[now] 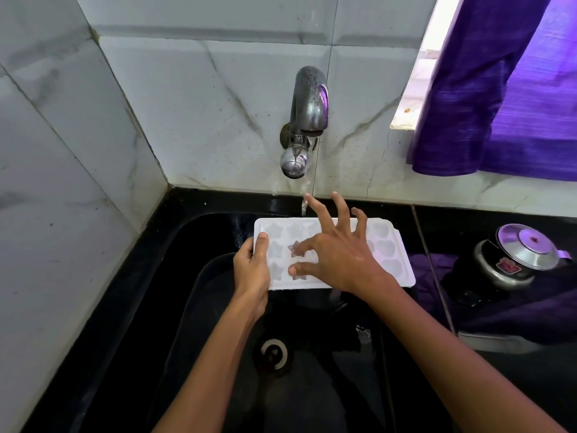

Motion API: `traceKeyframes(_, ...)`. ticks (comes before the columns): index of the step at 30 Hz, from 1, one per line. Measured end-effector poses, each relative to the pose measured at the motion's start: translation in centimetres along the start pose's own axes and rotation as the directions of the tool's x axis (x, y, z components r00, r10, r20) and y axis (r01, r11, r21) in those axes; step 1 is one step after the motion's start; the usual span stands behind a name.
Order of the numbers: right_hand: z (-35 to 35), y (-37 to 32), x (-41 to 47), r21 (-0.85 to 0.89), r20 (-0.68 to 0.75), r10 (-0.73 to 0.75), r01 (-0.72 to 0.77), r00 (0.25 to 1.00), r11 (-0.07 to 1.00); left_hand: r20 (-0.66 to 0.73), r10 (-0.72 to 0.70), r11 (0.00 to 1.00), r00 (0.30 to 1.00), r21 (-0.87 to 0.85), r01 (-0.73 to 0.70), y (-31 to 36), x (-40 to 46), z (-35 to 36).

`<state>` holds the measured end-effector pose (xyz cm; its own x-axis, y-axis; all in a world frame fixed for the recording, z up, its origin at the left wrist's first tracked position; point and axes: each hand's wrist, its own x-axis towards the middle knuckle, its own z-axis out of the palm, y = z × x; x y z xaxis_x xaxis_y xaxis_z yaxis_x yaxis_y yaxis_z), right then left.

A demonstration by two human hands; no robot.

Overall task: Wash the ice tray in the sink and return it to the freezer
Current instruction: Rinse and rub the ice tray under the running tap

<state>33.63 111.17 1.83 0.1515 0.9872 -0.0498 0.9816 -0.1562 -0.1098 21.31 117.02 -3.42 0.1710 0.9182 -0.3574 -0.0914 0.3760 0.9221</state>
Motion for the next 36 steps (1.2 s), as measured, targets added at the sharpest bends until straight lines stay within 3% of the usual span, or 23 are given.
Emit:
traceKeyframes(6, -0.4, 0.0, 0.1, 0.002, -0.152, 0.027, -0.027, 0.988, 1.000, 0.010, 0.017, 1.000, 1.000, -0.004, -0.017, -0.1, 0.1, 0.4)
traceKeyframes(11, -0.2, 0.3, 0.4, -0.009, 0.027, 0.026, -0.026, 0.999, 1.000, 0.013, 0.008, 1.000, 1.000, 0.015, -0.008, -0.3, 0.2, 0.5)
traceKeyframes(17, -0.3, 0.1, 0.6, 0.014, -0.054, 0.024, -0.023, 0.998, 1.000, 0.016, 0.023, 0.999, 1.000, 0.038, -0.023, -0.5, 0.2, 0.5)
traceKeyframes(21, -0.3, 0.3, 0.7, 0.008, 0.055, 0.011, -0.011, 0.998, 1.000, 0.021, 0.008, 1.000, 1.000, 0.026, -0.009, -0.4, 0.3, 0.5)
traceKeyframes(28, 0.4, 0.5, -0.3, 0.142, -0.221, 0.062, -0.031, 0.973, 0.989, -0.002, 0.033, 0.999, 0.999, 0.024, -0.033, -0.2, 0.5, 0.6)
traceKeyframes(33, 1.7, 0.7, -2.4, 0.080, -0.076, -0.032, 0.038, 0.997, 0.996, -0.010, 0.069, 0.998, 0.998, 0.016, -0.069, 0.0, 1.0, 0.6)
traceKeyframes(36, 2.3, 0.6, -2.7, 0.017, -0.084, -0.082, 0.084, 0.993, 0.996, -0.007, 0.069, 0.998, 0.998, 0.015, -0.069, -0.1, 1.2, 0.7)
